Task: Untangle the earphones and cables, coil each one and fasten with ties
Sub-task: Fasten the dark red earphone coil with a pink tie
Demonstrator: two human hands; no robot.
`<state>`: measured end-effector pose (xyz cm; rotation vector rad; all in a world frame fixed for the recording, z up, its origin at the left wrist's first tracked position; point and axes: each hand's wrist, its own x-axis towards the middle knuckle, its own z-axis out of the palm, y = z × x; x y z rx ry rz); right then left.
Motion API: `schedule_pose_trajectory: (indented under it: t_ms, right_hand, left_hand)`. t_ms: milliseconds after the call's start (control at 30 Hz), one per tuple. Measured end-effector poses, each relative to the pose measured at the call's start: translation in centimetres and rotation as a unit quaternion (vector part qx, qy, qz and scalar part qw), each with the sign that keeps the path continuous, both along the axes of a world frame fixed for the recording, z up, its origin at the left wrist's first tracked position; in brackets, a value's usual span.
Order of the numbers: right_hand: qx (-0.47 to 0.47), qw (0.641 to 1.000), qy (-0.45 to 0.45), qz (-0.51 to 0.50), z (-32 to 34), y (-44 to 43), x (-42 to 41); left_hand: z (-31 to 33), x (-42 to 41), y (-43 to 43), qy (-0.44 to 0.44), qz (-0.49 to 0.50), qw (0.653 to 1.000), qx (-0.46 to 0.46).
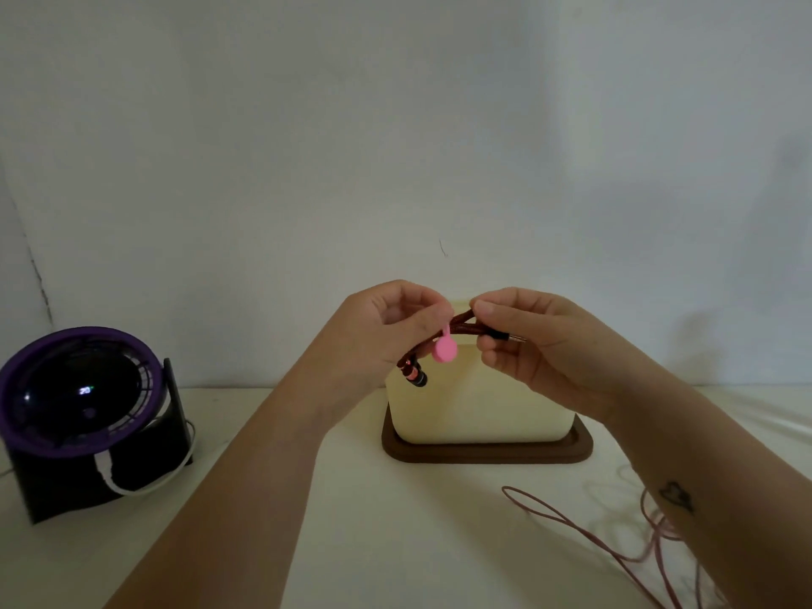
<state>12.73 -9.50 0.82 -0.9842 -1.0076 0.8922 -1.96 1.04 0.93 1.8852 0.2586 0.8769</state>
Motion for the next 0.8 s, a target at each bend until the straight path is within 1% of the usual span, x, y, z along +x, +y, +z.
schedule_pose_trajectory:
  t_ms: [100, 200, 267, 367, 400, 433, 500, 533, 567, 633, 667, 733, 800]
  right_hand:
    - [0.004, 0.999, 0.044, 0.001, 0.2, -0.1, 0.1]
    - [0.006, 0.998, 0.062, -0.006, 0.0, 0.1, 0.0]
    - [0.007, 0.998, 0.051, -0.020, -0.3, 0.3, 0.0]
    - [0.018, 0.998, 0.027, -0.052, -0.2, 0.2, 0.5]
    - [0.026, 0.997, 0.023, -0.072, -0.1, 0.1, 0.9]
    - [0.039, 0.994, 0.016, -0.099, 0.0, 0.1, 1.4]
    - [0.068, 0.984, -0.013, -0.166, 0.0, 0.0, 2.4]
    - [0.079, 0.974, -0.044, -0.210, -0.1, 0.1, 2.8]
    - [0.080, 0.956, -0.095, -0.265, -0.4, 0.2, 3.1]
    - [0.060, 0.899, -0.217, -0.376, -1.1, 0.6, 3.8]
    - [0.051, 0.874, -0.263, -0.405, -1.5, 0.9, 4.0]
    - [0.033, 0.844, -0.331, -0.419, -2.2, 1.4, 4.1]
    - [0.011, 0.812, -0.414, -0.411, -3.0, 1.9, 4.1]
  left_hand:
    - [-0.2, 0.3, 0.1, -0.005, -0.032, 0.998, -0.061]
    - [-0.4, 0.6, -0.1, 0.009, -0.033, 0.998, -0.054]
    - [-0.6, 0.9, -0.1, 0.010, -0.013, 0.999, -0.045]
    - [-0.7, 1.1, 0.3, -0.022, -0.006, 0.997, -0.078]
    - [-0.9, 1.1, 0.6, -0.023, 0.013, 0.997, -0.073]
    - [-1.2, 1.1, 1.0, -0.012, 0.051, 0.998, -0.043]
    - [-2.0, 1.2, 1.6, 0.052, 0.138, 0.987, 0.065]
    - [-2.4, 1.1, 1.8, 0.094, 0.162, 0.976, 0.113]
    - [-2.9, 1.2, 2.0, 0.130, 0.171, 0.965, 0.147]
    - [-3.6, 1.6, 2.1, 0.172, 0.176, 0.950, 0.194]
    - [-3.8, 1.8, 2.1, 0.180, 0.181, 0.945, 0.207]
    - [-3.9, 1.9, 2.0, 0.180, 0.191, 0.940, 0.219]
    - [-3.9, 2.0, 2.0, 0.180, 0.192, 0.937, 0.230]
